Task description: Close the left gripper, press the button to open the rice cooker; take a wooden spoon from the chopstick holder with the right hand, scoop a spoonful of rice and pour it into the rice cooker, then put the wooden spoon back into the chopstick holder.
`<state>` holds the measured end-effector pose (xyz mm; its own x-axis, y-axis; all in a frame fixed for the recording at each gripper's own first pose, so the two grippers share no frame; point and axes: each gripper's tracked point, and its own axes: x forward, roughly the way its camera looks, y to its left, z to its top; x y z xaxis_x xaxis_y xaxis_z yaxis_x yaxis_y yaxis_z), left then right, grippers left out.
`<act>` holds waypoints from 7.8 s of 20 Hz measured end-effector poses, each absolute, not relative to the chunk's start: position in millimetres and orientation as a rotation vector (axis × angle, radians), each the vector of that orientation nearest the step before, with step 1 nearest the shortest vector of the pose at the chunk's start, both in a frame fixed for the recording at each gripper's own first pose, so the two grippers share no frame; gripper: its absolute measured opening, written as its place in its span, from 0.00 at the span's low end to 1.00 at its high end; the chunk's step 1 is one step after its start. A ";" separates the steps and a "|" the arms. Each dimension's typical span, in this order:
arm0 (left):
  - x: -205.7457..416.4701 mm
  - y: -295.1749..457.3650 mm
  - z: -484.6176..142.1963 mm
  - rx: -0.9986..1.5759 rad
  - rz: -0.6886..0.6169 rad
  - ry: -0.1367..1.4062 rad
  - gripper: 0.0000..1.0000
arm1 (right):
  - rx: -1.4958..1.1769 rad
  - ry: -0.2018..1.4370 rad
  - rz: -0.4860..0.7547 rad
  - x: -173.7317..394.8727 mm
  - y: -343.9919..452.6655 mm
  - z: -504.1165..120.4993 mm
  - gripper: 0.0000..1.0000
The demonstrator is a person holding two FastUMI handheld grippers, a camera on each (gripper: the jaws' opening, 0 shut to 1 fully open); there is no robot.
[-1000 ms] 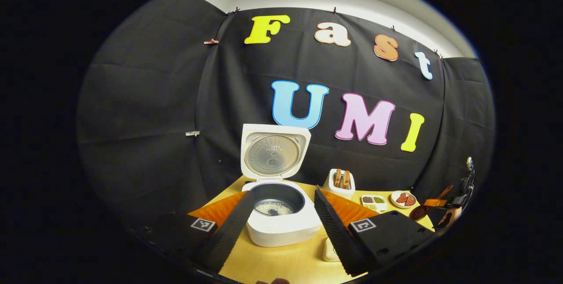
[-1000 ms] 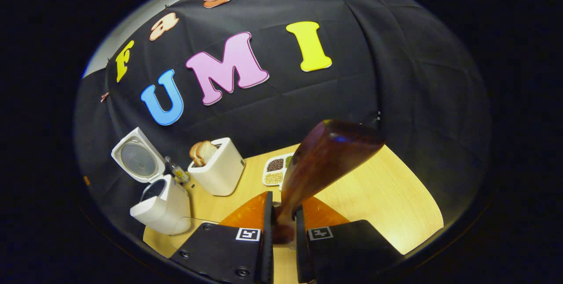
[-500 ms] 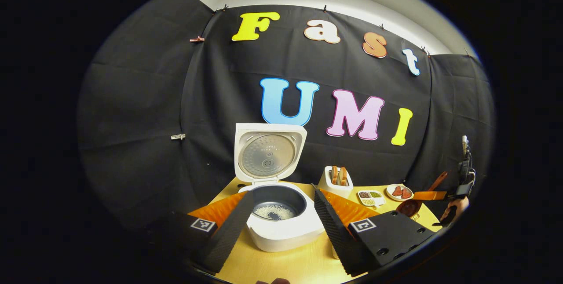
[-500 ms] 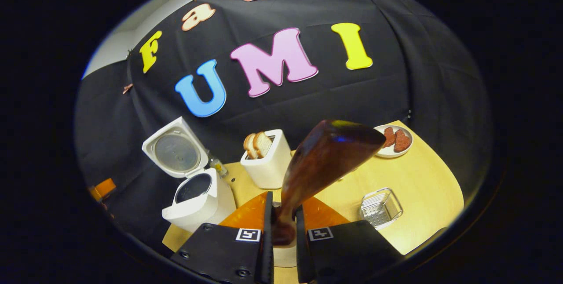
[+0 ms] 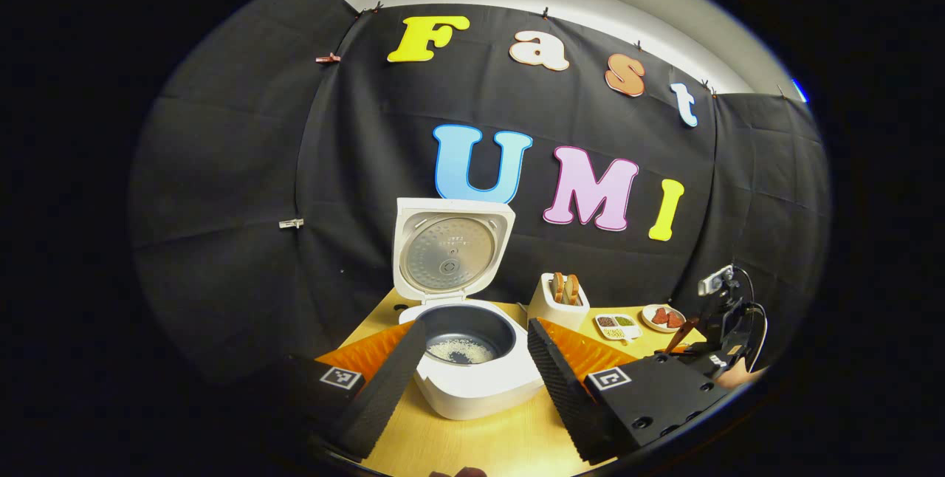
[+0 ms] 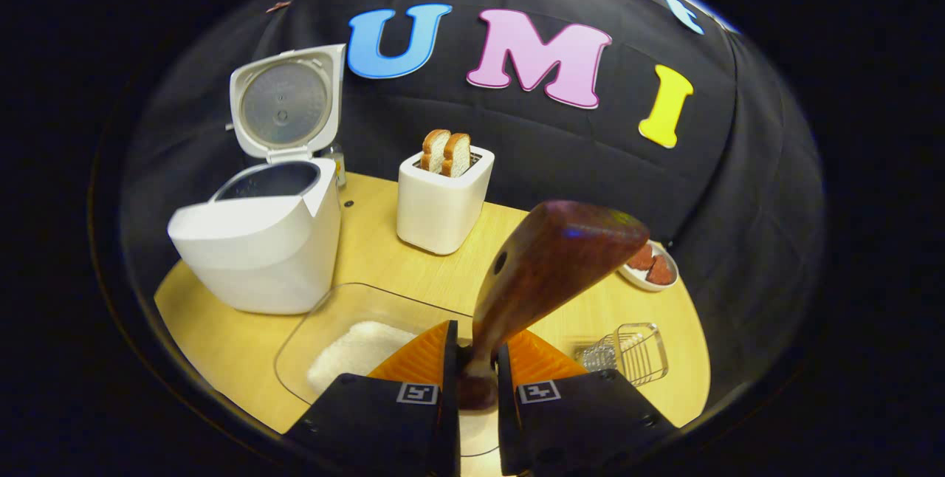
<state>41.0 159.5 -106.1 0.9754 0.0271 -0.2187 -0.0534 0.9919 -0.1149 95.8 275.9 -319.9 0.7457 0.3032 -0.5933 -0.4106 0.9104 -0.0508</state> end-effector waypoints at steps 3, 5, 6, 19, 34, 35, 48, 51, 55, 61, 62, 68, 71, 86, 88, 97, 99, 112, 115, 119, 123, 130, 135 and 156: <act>39.0 163.8 -109.7 -0.130 0.039 0.223 0.96 | -0.313 0.619 0.417 92.6 285.4 -337.5 0.20; 35.1 164.9 -113.0 -0.142 0.037 0.223 0.96 | -0.378 0.630 0.423 87.4 284.8 -350.0 0.25; 34.6 164.0 -112.8 -0.142 0.037 0.222 0.96 | -0.385 0.650 0.422 83.0 286.7 -357.1 0.25; 14.9 167.4 -108.0 -0.130 0.070 0.230 0.95 | 0.123 0.862 0.405 53.5 342.1 -365.0 0.25; 11.2 169.6 -97.9 -0.101 0.067 0.218 0.96 | 0.813 0.929 0.235 64.0 287.5 -352.1 0.24; 11.4 169.8 -97.2 -0.099 0.064 0.220 0.95 | 0.847 0.926 0.227 66.4 285.9 -350.0 0.24; 15.6 169.1 -98.9 -0.109 0.058 0.216 0.96 | 1.138 0.935 0.168 86.0 270.9 -296.7 0.24; 16.6 170.7 -99.7 -0.113 0.059 0.215 0.96 | 1.142 0.898 0.184 92.8 270.1 -268.8 0.24; 15.8 172.8 -101.2 -0.123 0.062 0.213 0.95 | 1.172 0.856 0.193 103.4 269.0 -233.2 0.24; 16.6 173.2 -108.0 -0.131 0.059 0.220 0.96 | 1.222 0.859 0.228 124.8 303.9 -175.9 0.24; 15.9 173.5 -110.2 -0.133 0.060 0.223 0.96 | 1.225 0.854 0.242 129.6 314.2 -166.2 0.24; 4.9 185.2 -118.3 -0.137 0.076 0.228 0.95 | 1.258 0.866 0.336 148.5 399.6 -131.4 0.24; 5.8 197.0 -119.8 -0.129 0.090 0.229 0.96 | 1.284 0.877 0.369 159.8 447.7 -124.1 0.24; 1.4 240.2 -143.6 -0.183 0.175 0.279 0.96 | 0.730 0.741 0.542 177.4 580.2 -172.0 0.24; -0.6 240.9 -147.1 -0.193 0.182 0.286 0.96 | 0.651 0.715 0.563 179.7 581.3 -173.7 0.23; -7.6 248.6 -153.2 -0.205 0.198 0.295 0.96 | 0.402 0.568 0.652 179.1 592.1 -162.8 0.23; -8.9 249.2 -155.6 -0.210 0.198 0.298 0.96 | 0.351 0.528 0.674 181.0 596.2 -158.4 0.23; -12.0 257.1 -163.7 -0.232 0.212 0.300 0.96 | 0.007 0.272 0.762 166.6 598.8 -132.3 0.15; -10.6 257.0 -162.9 -0.231 0.211 0.297 0.96 | -0.113 0.194 0.799 157.6 600.5 -127.1 0.14; -9.3 256.8 -163.2 -0.229 0.205 0.300 0.96 | -0.210 0.114 0.829 148.8 598.9 -121.1 0.15; -9.2 252.7 -162.7 -0.230 0.199 0.298 0.96 | -0.238 0.077 0.837 147.7 594.2 -114.3 0.14; -15.2 247.5 -161.1 -0.224 0.203 0.300 0.96 | 0.150 0.328 0.814 158.4 596.1 -112.3 0.15; -19.6 240.9 -157.0 -0.210 0.207 0.296 0.96 | 0.517 0.480 0.749 169.1 568.9 -82.1 0.15; 32.9 118.5 -118.6 -0.151 0.038 0.261 0.96 | 0.677 0.347 0.336 180.5 143.4 -85.6 0.15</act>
<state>32.9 118.5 -118.6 0.9655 0.0181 -0.2597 -0.0572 0.9879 -0.1440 180.5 143.4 -85.6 0.8900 0.4093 -0.2008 -0.1877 0.7304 0.6568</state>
